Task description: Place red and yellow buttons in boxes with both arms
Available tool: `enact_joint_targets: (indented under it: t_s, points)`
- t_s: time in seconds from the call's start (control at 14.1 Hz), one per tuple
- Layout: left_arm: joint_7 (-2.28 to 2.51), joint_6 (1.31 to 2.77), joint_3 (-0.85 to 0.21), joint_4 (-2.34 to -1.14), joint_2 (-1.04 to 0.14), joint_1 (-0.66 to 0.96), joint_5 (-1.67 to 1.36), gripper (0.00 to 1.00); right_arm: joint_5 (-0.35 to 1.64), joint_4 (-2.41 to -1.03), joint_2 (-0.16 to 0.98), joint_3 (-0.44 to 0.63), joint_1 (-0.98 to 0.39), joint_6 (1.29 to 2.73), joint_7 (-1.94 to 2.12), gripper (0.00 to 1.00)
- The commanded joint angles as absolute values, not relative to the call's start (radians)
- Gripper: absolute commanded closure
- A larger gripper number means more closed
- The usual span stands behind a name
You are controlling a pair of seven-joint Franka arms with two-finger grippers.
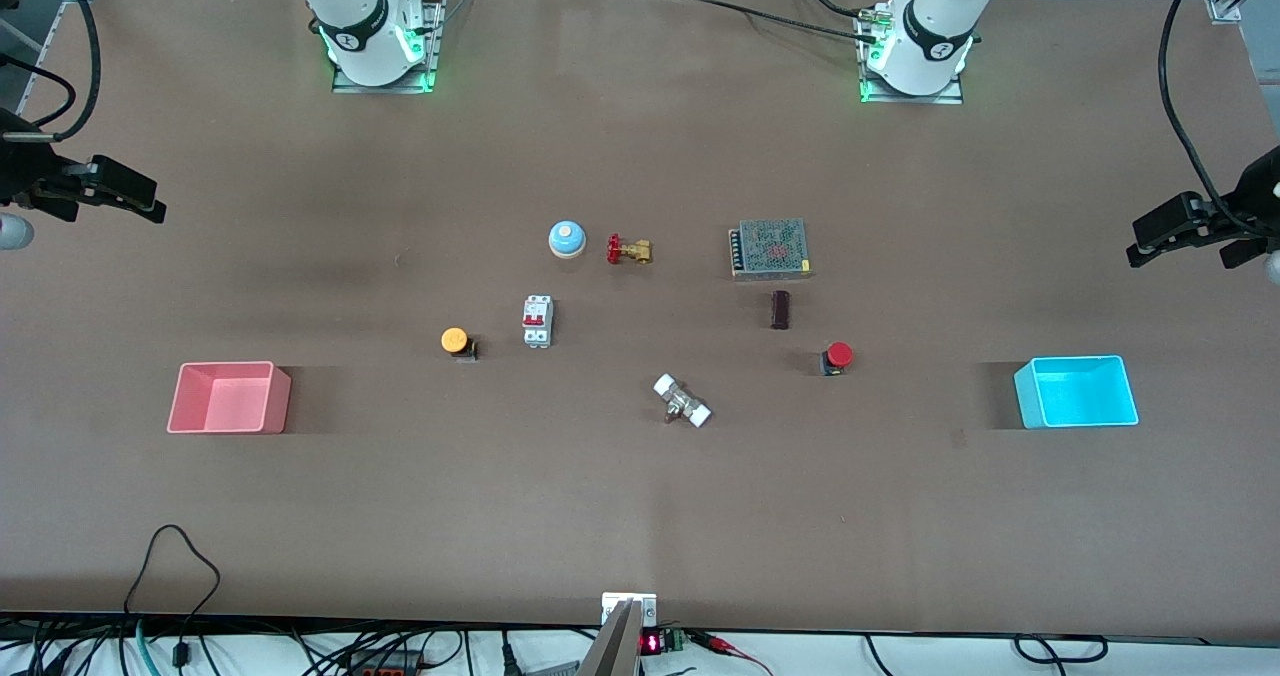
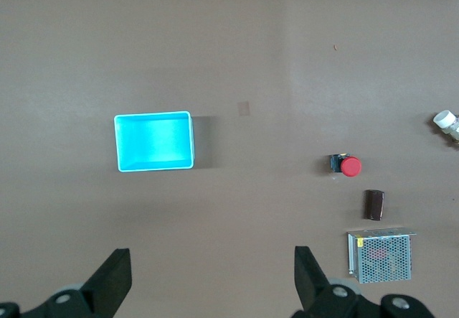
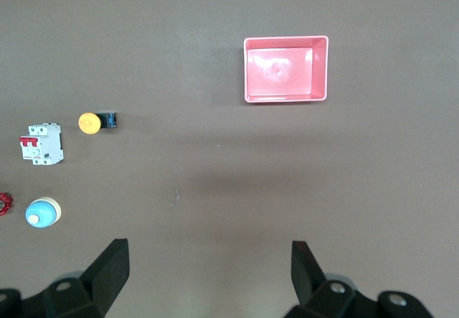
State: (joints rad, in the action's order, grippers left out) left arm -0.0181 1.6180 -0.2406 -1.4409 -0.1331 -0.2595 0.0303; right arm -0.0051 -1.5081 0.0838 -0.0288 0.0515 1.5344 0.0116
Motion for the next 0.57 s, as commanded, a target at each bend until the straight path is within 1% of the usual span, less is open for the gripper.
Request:
enact_joint_targets:
  t_s: [0.0,0.28,0.5]
  points:
    - [-0.011,1.608,-0.249,-1.454,-0.114,-0.265,0.032,0.00,-0.008,-1.509,0.064,-0.035,0.061,1.522,0.028,0.00]
    - [-0.009,1.608,-0.249,-1.459,-0.115,-0.264,0.032,0.00,-0.003,-1.509,0.071,-0.035,0.061,1.532,0.026,0.00]
    - [0.038,1.618,-0.256,-1.503,-0.144,-0.236,0.037,0.00,0.017,-1.509,0.115,-0.037,0.060,1.546,0.017,0.00]
